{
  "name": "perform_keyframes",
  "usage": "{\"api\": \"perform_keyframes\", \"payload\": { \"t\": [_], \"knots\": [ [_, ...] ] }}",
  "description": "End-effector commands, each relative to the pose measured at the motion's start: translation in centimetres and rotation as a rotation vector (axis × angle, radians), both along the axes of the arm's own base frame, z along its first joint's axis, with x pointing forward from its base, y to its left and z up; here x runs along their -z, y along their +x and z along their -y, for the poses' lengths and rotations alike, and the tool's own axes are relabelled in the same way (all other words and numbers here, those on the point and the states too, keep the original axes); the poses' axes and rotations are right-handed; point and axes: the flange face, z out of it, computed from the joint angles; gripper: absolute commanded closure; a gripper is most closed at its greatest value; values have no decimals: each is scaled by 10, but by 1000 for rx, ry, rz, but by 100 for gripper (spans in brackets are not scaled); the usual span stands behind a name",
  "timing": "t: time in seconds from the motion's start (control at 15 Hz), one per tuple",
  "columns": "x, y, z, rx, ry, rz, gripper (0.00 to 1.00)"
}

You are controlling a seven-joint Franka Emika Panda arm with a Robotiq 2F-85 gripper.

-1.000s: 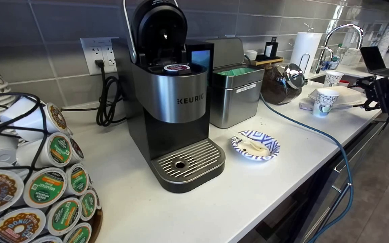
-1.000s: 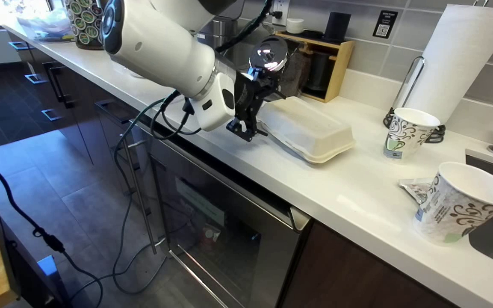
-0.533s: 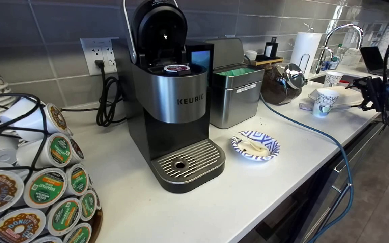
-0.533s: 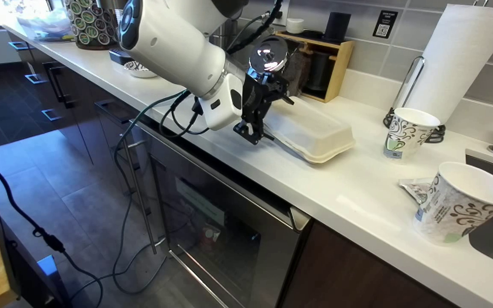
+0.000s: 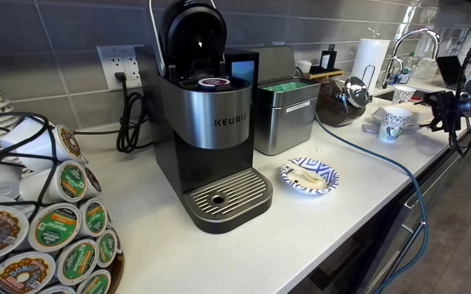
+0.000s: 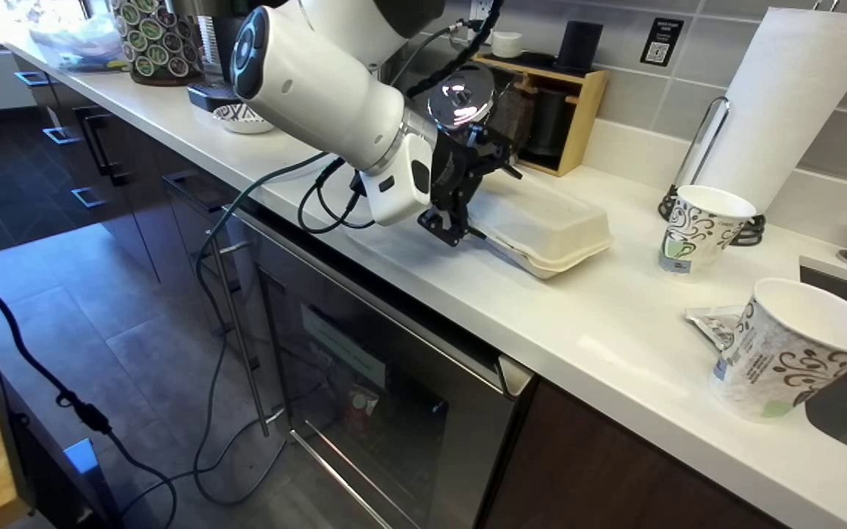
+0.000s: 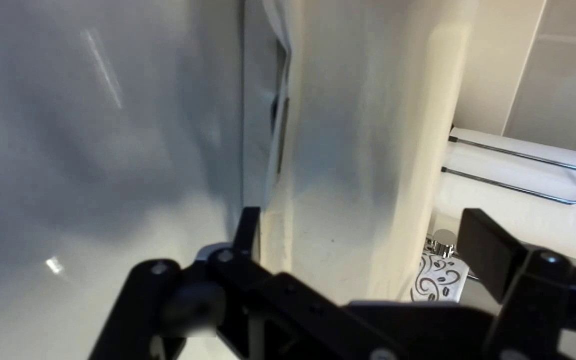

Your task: Open the lid of the disposable plate

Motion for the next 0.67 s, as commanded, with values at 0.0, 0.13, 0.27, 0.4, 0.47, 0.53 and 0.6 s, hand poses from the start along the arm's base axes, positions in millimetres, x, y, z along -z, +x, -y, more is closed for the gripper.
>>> {"api": "perform_keyframes", "payload": {
  "t": [0.0, 0.13, 0.27, 0.4, 0.47, 0.53, 0.6],
  "knots": [
    [-6, 7, 9, 20, -17, 4, 0],
    [-15, 6, 14, 10, -36, 9, 0],
    [-26, 6, 19, 14, -41, 32, 0],
    [-35, 8, 21, 14, -38, 53, 0],
    [-40, 11, 20, 16, -33, 73, 0],
    [-47, 14, 18, 15, -24, 94, 0],
    [-53, 17, 15, 13, -15, 118, 0]
  ]
}}
